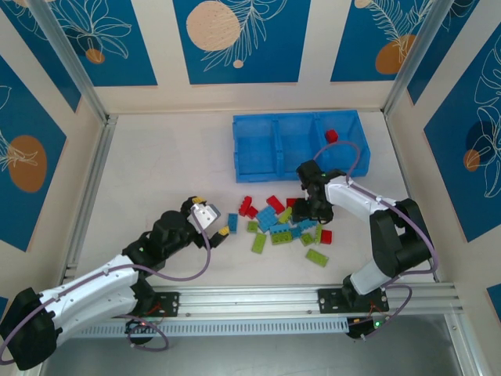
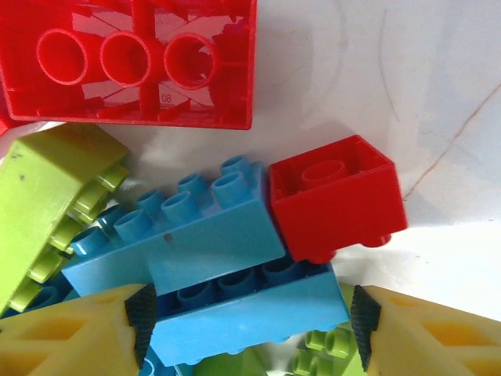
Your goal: Sort the legos into containers by color
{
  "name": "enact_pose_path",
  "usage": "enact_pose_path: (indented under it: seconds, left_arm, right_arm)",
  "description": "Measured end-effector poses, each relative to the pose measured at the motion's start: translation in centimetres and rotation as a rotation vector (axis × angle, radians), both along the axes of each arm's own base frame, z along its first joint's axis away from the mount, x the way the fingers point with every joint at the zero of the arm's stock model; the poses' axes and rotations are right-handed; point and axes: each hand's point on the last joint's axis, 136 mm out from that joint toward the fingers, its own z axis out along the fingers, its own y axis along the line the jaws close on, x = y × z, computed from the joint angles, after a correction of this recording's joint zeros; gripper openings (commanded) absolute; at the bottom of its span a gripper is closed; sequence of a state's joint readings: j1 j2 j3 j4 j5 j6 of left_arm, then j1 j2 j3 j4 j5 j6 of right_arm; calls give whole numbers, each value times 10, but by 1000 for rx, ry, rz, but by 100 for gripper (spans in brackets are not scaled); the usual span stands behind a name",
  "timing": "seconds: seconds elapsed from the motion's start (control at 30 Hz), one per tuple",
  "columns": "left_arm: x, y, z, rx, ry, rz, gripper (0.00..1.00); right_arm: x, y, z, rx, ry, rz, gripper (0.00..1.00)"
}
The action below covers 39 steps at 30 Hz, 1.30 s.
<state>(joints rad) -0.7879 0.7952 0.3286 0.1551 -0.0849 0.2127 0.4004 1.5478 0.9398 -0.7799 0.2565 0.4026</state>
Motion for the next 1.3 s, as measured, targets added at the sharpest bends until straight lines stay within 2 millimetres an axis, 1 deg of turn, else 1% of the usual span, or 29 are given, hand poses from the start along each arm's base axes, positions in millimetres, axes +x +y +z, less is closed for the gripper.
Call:
enact_pose_path:
  seconds: [0.23,0.37,0.43,0.57,0.6,0.63,0.73,0.8,0.9,1.03,1.1,1.17,1.2,1.3]
  left_arm:
    - [1,0,-5,12,10,2,100]
    - [1,0,-6,15,13,2,100]
    - [1,0,-6,15,13,2,100]
    - [1,0,-6,15,13,2,100]
    - [1,0,-6,15,13,2,100]
    - [1,0,-6,15,13,2,100]
    - [1,0,-6,15,14,2,100]
    - [1,0,-6,15,14,2,100]
    - [1,0,-6,16,15,2,100]
    - [1,0,-8,20,18,2,100]
    - [1,0,-8,19,18,2,100]
    - [1,0,-9,21,20,2,100]
    - [1,-1,-9,23,22,2,100]
    - [1,-1,-10,26,25,2,100]
  right_arm:
    - [-6,0,2,33,-25,-51,66]
    - [-14,1,5,74,-43,-107,73]
    - [-15,4,7,109,-56,-133,74]
    - [-15,13,1,147,-48,-159,78]
    - [-14,15,0,148,-47,-161,78]
    - [-12,16,-1,148,-48,-162,75]
    - [-14,15,-12,118,-18,-182,63]
    - [-15,11,-17,93,-8,-204,61]
    - [-13,4,-17,59,-21,-227,60]
    - [-14,-1,-18,33,-26,-248,44]
    - [-12,-3,-18,27,-31,-259,40]
    - [-12,-4,-18,21,-36,-271,32]
    - [-11,-5,-17,20,-40,-281,30]
    - [-7,-9,-11,12,-73,-312,23]
